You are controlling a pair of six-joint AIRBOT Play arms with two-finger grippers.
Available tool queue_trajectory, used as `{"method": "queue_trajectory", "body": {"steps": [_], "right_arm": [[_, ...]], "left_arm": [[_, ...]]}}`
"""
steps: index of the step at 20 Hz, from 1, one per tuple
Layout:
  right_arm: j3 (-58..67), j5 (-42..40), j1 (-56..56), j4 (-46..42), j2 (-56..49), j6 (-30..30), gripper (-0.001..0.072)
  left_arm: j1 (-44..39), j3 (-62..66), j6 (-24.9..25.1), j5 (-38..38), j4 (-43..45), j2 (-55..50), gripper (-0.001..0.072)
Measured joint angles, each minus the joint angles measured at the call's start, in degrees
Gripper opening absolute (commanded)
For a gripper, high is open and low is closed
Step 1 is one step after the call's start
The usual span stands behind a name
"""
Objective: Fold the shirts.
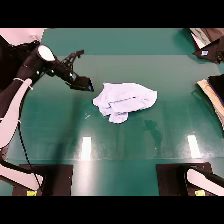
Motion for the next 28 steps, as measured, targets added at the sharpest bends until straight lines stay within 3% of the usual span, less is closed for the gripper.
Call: {"method": "queue_trajectory", "body": {"steps": [11, 12, 13, 14, 21, 25, 26, 28], "right_arm": [[0.0, -0.59, 3.74, -0.48, 0.0, 0.0, 0.0022], [0.0, -0.63, 3.85, -0.5, 0.0, -0.02, 0.0022], [0.0, -0.76, 3.93, -0.5, 0.0, -0.02, 0.0022], [0.0, -0.76, 3.98, -0.52, 0.0, -0.02, 0.0022], [-2.12, 1.42, 4.17, -3.96, 0.63, 0.87, 0.0022], [-14.45, -0.42, 4.28, -5.9, 4.46, 3.19, 0.0023], [-18.53, -1.68, 4.28, -5.84, 5.6, 3.82, 0.0052], [-27.56, -5.03, 4.66, -4.07, 7.85, 4.66, 0.0468]], "left_arm": [[-2.82, -3.96, 4.0, 6.75, -2.89, -6.47, 0.0653], [-3.13, -4.0, 4.33, 7.08, -3.37, -6.6, 0.0495], [-3.54, -4.04, 4.61, 7.74, -3.3, -6.8, 0.0229], [-3.8, -4.13, 4.76, 7.87, -3.21, -6.97, 0.0033], [-4.44, 0.24, 4.42, 5.35, -1.92, -4.74, 0.0024], [-4.48, 6.23, 3.1, 3.56, 4.15, 0.52, 0.0025], [-4.48, 7.56, 2.84, 3.26, 5.29, 1.88, 0.0024], [-4.46, 10.03, 2.1, 3.08, 6.82, 4.66, 0.0025]]}}
